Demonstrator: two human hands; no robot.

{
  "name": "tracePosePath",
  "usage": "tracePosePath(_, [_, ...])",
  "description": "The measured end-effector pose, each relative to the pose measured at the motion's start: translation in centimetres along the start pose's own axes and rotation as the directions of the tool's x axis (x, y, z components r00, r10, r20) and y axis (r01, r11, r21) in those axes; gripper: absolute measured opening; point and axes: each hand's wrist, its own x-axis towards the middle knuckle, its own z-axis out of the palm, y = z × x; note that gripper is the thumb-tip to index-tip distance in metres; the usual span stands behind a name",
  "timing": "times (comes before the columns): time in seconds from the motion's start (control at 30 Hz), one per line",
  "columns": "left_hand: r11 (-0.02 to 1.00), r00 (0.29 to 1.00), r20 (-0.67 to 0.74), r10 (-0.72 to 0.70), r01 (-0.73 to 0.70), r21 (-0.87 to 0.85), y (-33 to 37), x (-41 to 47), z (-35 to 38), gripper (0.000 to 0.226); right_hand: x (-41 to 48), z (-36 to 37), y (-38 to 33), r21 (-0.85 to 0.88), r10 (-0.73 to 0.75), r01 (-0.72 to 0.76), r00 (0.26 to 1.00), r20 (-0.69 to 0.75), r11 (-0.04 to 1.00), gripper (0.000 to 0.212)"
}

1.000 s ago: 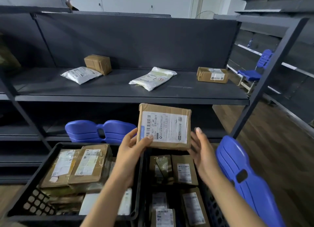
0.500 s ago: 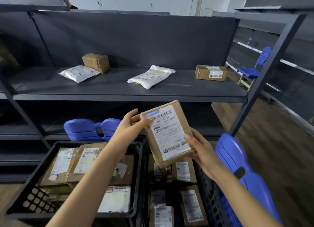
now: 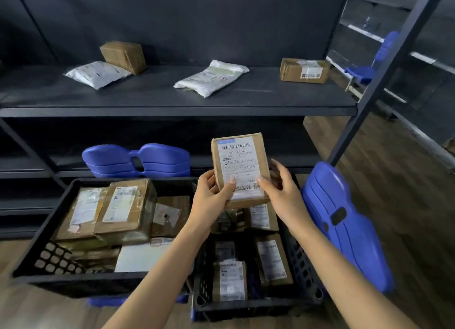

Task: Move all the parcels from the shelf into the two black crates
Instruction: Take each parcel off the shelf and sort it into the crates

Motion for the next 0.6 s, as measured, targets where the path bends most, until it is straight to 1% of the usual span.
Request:
tracePosePath(0.03, [1.000, 1.000, 0.002, -0.021, 0.021, 0.010, -0.5, 0.1, 0.2, 0.057, -0.1, -0.2, 0.4, -0.035, 0.006, -0.005, 1.000, 0.008, 0.999, 0.044])
tracePosePath(0.1, [0.998, 0.999, 0.007, -0.051, 0.050, 0.047, -1.5, 0.2, 0.7, 0.055, -0.1, -0.7, 1.3, -0.104, 0.015, -0.016, 1.000, -0.018, 0.994, 0.045])
tracePosePath(0.17, [0.989, 0.999, 0.002, -0.046, 0.045, 0.143, -2.4, 0.3, 1.4, 0.049, -0.1, -1.2, 2.2, -0.158, 0.041, -0.052, 0.997, -0.069, 0.986, 0.045])
tracePosePath(0.23, [0.974, 0.999, 0.008, -0.043, 0.040, 0.224, -3.5, 0.6, 2.1, 0.043, -0.2, -1.9, 3.4, -0.199, 0.083, -0.098, 0.993, -0.081, 0.975, 0.046])
tracePosePath(0.3, [0.966, 0.995, 0.005, -0.098, 0.094, 0.239, -4.6, 0.8, 2.7, 0.045, -0.4, -2.5, 4.4, -0.229, 0.114, -0.127, 0.991, -0.069, 0.965, 0.049])
tracePosePath(0.37, [0.956, 0.986, -0.027, -0.164, 0.166, 0.241, -5.7, 1.0, 3.0, 0.048, -0.4, -3.1, 5.4, -0.242, 0.135, -0.145, 0.989, -0.057, 0.959, 0.052])
tracePosePath(0.5, [0.936, 0.984, -0.071, -0.163, 0.177, 0.305, -8.0, 1.9, 3.1, 0.038, 0.3, -3.1, 7.9, -0.277, 0.189, -0.189, 0.982, -0.028, 0.942, 0.050])
tracePosePath(0.6, [0.900, 0.979, -0.090, -0.181, 0.202, 0.386, -9.9, 2.9, 2.5, 0.038, 0.9, -1.9, 10.2, -0.299, 0.246, -0.238, 0.969, -0.010, 0.924, 0.052])
